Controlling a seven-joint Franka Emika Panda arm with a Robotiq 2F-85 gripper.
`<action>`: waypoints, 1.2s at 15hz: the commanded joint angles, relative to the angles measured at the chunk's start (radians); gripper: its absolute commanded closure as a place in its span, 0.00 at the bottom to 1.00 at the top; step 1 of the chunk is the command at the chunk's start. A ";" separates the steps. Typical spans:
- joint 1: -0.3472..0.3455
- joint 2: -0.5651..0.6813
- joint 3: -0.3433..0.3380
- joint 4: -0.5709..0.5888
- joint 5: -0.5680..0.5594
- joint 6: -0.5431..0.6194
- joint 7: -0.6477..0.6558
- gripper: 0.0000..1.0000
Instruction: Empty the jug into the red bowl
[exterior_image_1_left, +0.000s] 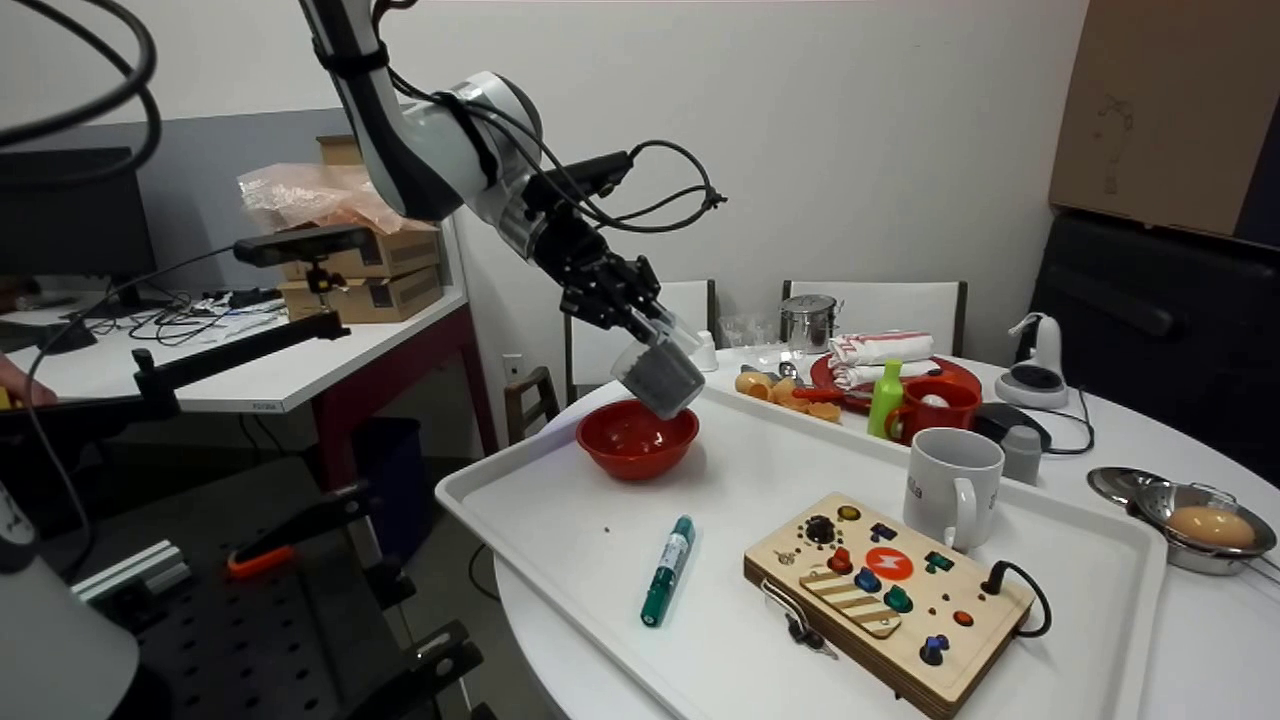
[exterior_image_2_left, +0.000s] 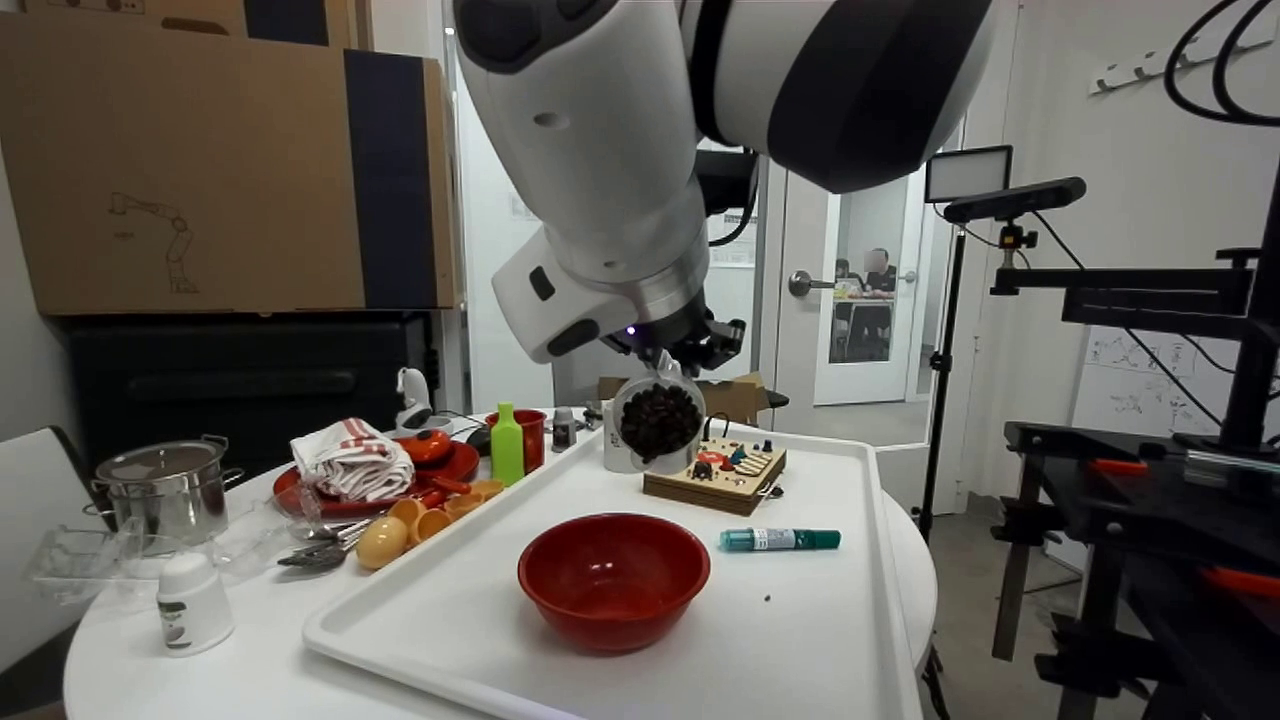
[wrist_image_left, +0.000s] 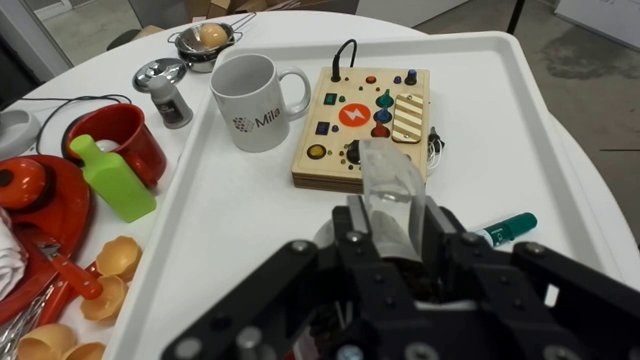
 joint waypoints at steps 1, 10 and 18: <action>0.016 0.046 -0.004 0.040 -0.019 -0.042 0.020 0.93; 0.058 0.114 -0.004 0.088 -0.057 -0.122 0.035 0.93; 0.091 0.146 0.003 0.126 -0.104 -0.225 0.042 0.93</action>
